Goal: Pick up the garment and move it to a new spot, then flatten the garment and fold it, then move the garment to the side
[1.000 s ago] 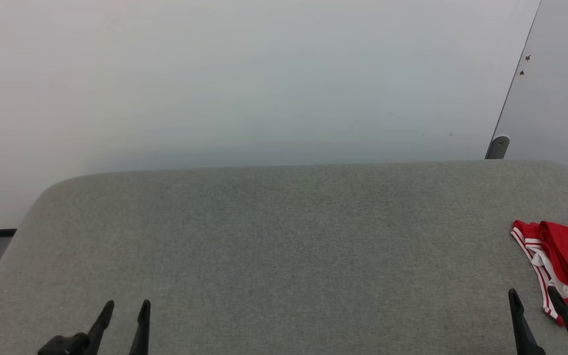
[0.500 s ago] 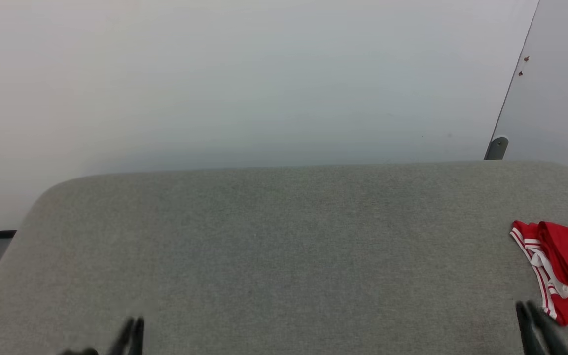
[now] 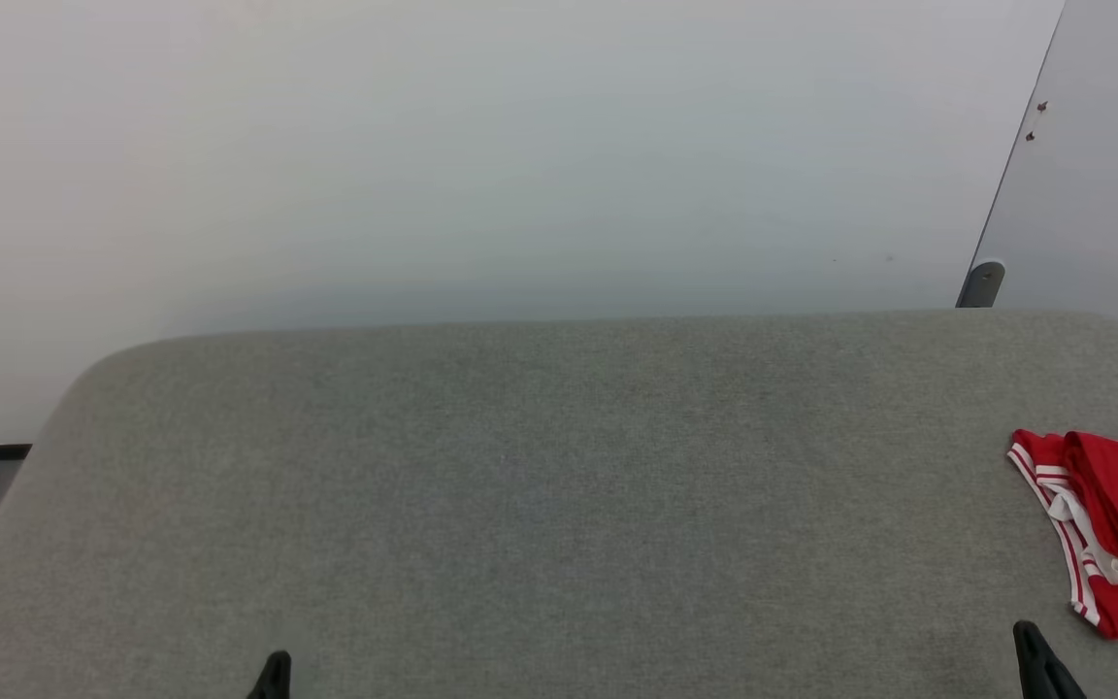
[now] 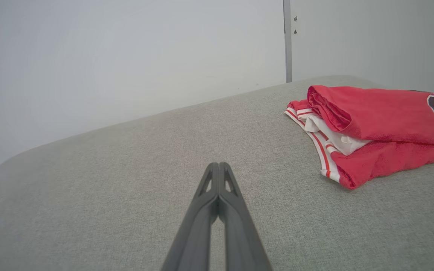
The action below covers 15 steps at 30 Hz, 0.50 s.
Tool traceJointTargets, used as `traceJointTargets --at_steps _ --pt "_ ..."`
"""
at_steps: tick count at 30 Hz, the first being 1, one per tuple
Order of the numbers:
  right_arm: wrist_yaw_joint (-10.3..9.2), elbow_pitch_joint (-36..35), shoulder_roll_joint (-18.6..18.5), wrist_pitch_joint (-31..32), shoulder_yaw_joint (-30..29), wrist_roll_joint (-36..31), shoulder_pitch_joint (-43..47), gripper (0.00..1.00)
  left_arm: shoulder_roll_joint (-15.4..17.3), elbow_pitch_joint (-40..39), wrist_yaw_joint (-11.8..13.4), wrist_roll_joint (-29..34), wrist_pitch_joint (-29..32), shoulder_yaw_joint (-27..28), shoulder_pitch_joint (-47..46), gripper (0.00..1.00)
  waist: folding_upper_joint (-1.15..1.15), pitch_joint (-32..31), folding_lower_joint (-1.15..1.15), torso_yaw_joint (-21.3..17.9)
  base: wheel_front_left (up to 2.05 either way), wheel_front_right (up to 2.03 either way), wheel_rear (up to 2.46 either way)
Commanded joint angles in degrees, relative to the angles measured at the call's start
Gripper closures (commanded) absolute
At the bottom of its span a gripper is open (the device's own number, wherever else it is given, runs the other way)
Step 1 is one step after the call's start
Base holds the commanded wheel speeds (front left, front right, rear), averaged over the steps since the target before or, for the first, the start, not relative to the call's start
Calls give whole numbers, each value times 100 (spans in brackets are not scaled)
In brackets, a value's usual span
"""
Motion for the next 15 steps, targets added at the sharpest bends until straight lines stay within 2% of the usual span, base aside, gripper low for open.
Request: traceJointTargets --at_steps 1,15 --pt "-1 -106 -14 40 -50 211 -208 100 20 -111 -3 -188 45 67 -195 100 0 9 0 2 0 0 0" --pt "-1 -131 129 375 -134 1485 -434 100 -157 -197 -7 -1322 389 228 -416 100 0 104 0 20 0 0 0"
